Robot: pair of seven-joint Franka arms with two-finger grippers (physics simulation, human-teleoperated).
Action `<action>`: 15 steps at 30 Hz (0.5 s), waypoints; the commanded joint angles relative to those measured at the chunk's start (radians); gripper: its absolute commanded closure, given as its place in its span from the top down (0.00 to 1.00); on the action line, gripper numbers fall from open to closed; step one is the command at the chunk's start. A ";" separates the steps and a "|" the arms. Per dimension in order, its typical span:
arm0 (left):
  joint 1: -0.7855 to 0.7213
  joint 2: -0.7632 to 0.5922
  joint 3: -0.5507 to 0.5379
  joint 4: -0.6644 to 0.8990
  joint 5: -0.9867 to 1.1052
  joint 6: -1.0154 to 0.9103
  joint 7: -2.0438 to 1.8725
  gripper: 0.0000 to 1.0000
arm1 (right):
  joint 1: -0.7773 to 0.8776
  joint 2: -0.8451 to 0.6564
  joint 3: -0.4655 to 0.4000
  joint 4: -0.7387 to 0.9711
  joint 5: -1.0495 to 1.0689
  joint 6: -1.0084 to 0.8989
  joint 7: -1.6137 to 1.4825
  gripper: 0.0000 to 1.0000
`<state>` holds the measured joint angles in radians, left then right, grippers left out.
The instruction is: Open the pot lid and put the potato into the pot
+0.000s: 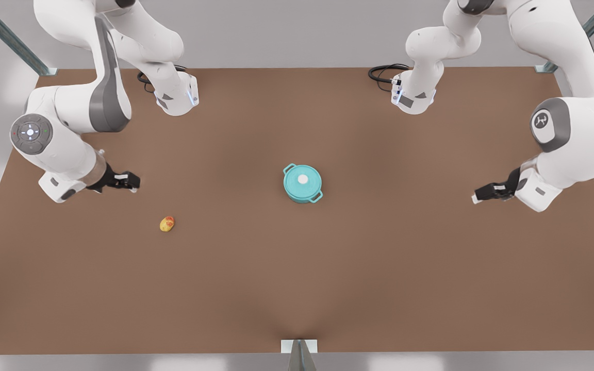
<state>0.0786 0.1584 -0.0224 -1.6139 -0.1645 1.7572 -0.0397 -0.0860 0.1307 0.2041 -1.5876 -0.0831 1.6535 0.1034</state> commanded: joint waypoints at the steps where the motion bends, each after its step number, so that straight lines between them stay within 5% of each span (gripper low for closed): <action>1: -0.002 -0.005 -0.004 0.000 0.002 0.128 0.003 1.00 | -0.001 0.000 -0.002 0.003 -0.003 0.124 0.091 1.00; 5: -0.031 0.001 -0.034 0.006 -0.003 0.120 0.014 1.00 | 0.029 0.058 0.009 0.009 -0.003 0.135 0.145 1.00; 8: -0.354 0.036 -0.045 0.050 0.077 0.096 -0.316 1.00 | 0.106 0.098 0.011 0.003 -0.003 0.141 0.302 1.00; 9: -0.486 0.153 -0.045 0.210 0.158 0.033 -0.468 1.00 | 0.123 0.105 0.011 -0.006 0.005 0.124 0.306 1.00; 11: -0.753 0.220 -0.045 0.173 0.163 0.011 -0.842 1.00 | 0.163 0.125 0.011 -0.005 0.005 0.117 0.315 1.00; 13: -0.884 0.259 -0.045 0.169 0.149 0.030 -0.990 1.00 | 0.178 0.139 0.009 0.001 -0.004 0.109 0.366 1.00; 15: -0.921 0.308 -0.062 0.138 0.142 0.251 -1.100 1.00 | 0.172 0.153 -0.012 -0.006 -0.003 0.100 0.326 1.00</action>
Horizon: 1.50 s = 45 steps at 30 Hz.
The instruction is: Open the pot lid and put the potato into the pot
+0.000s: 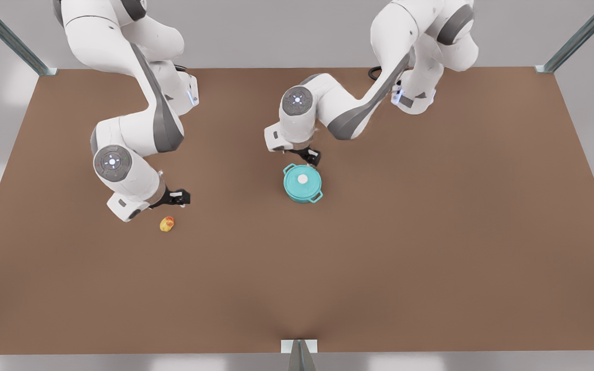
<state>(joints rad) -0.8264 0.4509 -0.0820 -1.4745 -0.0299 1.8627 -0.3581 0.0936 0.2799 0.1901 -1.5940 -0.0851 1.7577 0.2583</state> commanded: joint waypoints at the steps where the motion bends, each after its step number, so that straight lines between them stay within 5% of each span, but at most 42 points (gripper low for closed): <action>1: -0.034 0.017 -0.005 -0.065 0.008 0.237 -0.785 1.00 | -0.020 0.013 -0.066 -0.023 0.001 0.006 0.165 1.00; 12: -0.057 0.170 -0.004 -0.070 0.061 0.300 -0.780 1.00 | -0.080 0.120 -0.054 -0.029 -0.005 0.144 0.151 1.00; 20: -0.023 0.155 0.001 -0.155 0.085 0.397 -0.782 1.00 | -0.140 0.263 -0.054 -0.029 -0.113 0.371 0.159 1.00; 24: -0.019 0.160 0.007 -0.168 0.085 0.414 -0.777 1.00 | -0.152 0.216 -0.054 -0.185 -0.104 0.480 0.220 1.00; 45: -0.019 0.134 0.039 -0.263 0.096 0.438 -0.746 1.00 | -0.129 0.231 -0.051 -0.386 -0.114 0.738 0.268 1.00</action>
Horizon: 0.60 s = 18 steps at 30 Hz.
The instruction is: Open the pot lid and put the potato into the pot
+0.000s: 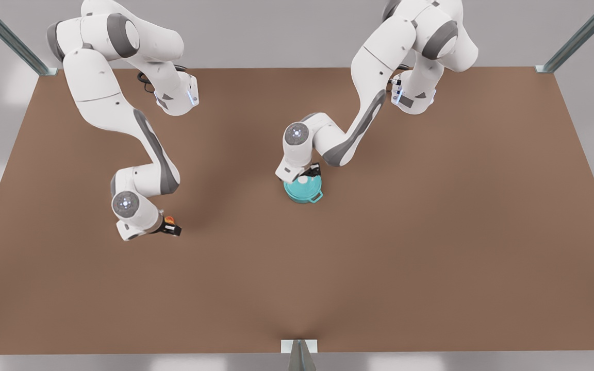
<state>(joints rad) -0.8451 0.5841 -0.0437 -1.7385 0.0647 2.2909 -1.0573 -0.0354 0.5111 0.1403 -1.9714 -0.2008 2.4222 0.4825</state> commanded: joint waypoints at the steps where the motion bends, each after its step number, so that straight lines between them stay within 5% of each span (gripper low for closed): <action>1: 0.000 0.003 0.001 0.000 0.001 0.010 -0.046 1.00 | -0.001 0.004 -0.001 -0.011 -0.014 0.080 0.044 1.00; 4: 0.000 0.010 0.005 -0.001 0.001 0.013 -0.040 0.96 | -0.004 0.013 -0.001 -0.015 -0.035 0.083 0.044 1.00; 6: 0.000 0.006 0.008 -0.004 0.000 0.012 -0.041 0.75 | -0.004 0.007 -0.001 -0.023 -0.037 0.081 0.044 1.00; 10: 0.000 -0.014 0.012 0.011 0.000 -0.068 -0.020 0.53 | -0.003 -0.011 -0.001 -0.050 -0.043 0.081 0.042 1.00; 15: 0.017 -0.014 0.050 0.106 -0.012 -0.175 0.048 0.50 | 0.000 -0.013 -0.001 -0.064 -0.068 0.083 0.034 1.00; 18: 0.184 0.023 0.048 0.188 -0.012 -0.222 0.166 0.50 | 0.000 -0.011 -0.001 -0.067 -0.084 0.081 0.034 1.00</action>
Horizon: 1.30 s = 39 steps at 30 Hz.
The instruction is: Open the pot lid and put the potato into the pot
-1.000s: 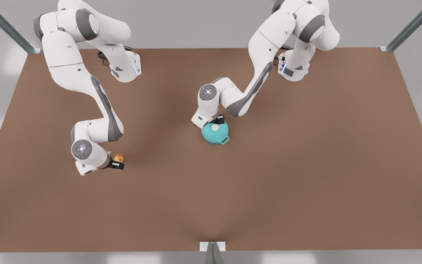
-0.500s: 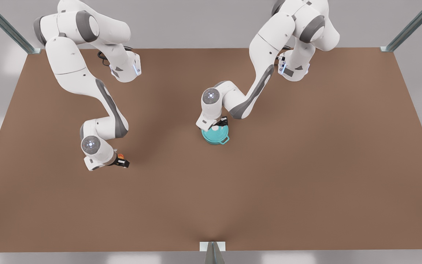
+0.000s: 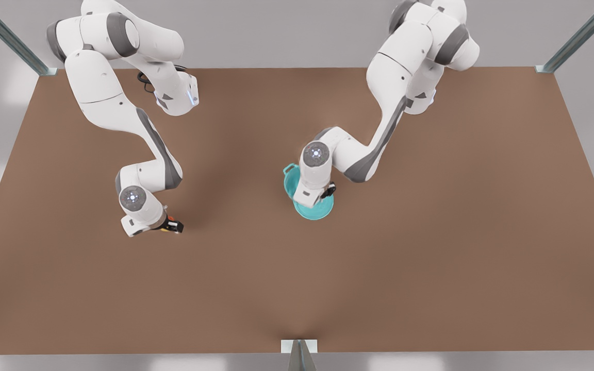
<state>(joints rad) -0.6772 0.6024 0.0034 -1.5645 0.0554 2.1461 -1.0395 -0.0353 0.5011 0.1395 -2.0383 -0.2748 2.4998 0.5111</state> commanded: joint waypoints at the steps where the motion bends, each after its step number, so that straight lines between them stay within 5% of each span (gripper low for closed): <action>1: 0.096 0.013 0.001 0.014 -0.003 -0.066 0.235 0.51 | 0.000 0.000 0.000 0.000 -0.012 0.004 0.006 1.00; 4: 0.271 0.120 0.001 0.100 -0.005 0.012 0.458 0.51 | 0.000 0.017 0.000 0.001 -0.035 0.010 0.006 1.00; 8: 0.303 0.221 0.003 0.139 0.008 0.141 0.489 0.51 | 0.000 0.017 0.000 -0.016 -0.043 0.011 0.006 1.00; 9: 0.303 0.221 0.003 0.141 0.008 0.141 0.490 0.63 | 0.000 0.017 0.000 -0.020 -0.044 0.013 0.006 1.00; 10: 0.303 0.220 0.003 0.144 0.008 0.141 0.506 1.00 | 0.002 0.019 0.002 -0.022 -0.044 0.014 0.006 1.00; 14: 0.379 0.162 0.012 0.144 0.003 0.062 0.711 1.00 | 0.000 0.022 0.002 -0.026 -0.063 0.028 0.010 1.00; 16: 0.631 -0.061 0.023 0.135 -0.321 -0.365 1.282 1.00 | 0.000 0.030 0.002 -0.028 -0.063 0.037 0.014 1.00; 17: 0.645 -0.232 0.070 0.130 -0.287 -0.557 1.117 1.00 | 0.000 0.031 0.002 -0.026 -0.063 0.040 0.014 1.00; 18: 0.642 -0.401 0.064 0.065 -0.185 -0.600 1.004 1.00 | 0.000 0.031 0.002 -0.028 -0.063 0.040 0.014 1.00; 19: 0.637 -0.613 0.061 -0.189 -0.129 -0.397 1.066 1.00 | 0.000 0.033 0.002 -0.028 -0.064 0.040 0.014 1.00; 21: 0.636 -0.481 0.061 -0.019 -0.124 -0.511 1.067 1.00 | -0.001 0.039 0.002 -0.028 -0.078 0.042 0.014 1.00; 27: 0.619 -0.470 0.061 -0.020 -0.131 -0.511 1.069 1.00 | -0.005 0.034 0.000 -0.062 -0.080 0.074 0.015 1.00; 29: 0.620 -0.440 0.061 -0.022 -0.135 -0.506 1.070 1.00 | -0.005 0.034 0.000 -0.062 -0.078 0.074 0.027 0.85; 32: 0.624 -0.420 0.063 -0.019 -0.126 -0.477 1.070 1.00 | -0.003 0.034 0.000 -0.062 -0.078 0.074 0.029 0.83; 39: 0.633 -0.426 0.067 0.084 -0.197 -0.436 1.122 1.00 | -0.006 0.034 0.000 -0.062 -0.079 0.074 0.030 0.59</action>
<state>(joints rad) -0.0444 0.1743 0.0717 -1.4951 -0.1179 1.6857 -0.1445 -0.0411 0.5361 0.1396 -2.1004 -0.3522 2.5717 0.5296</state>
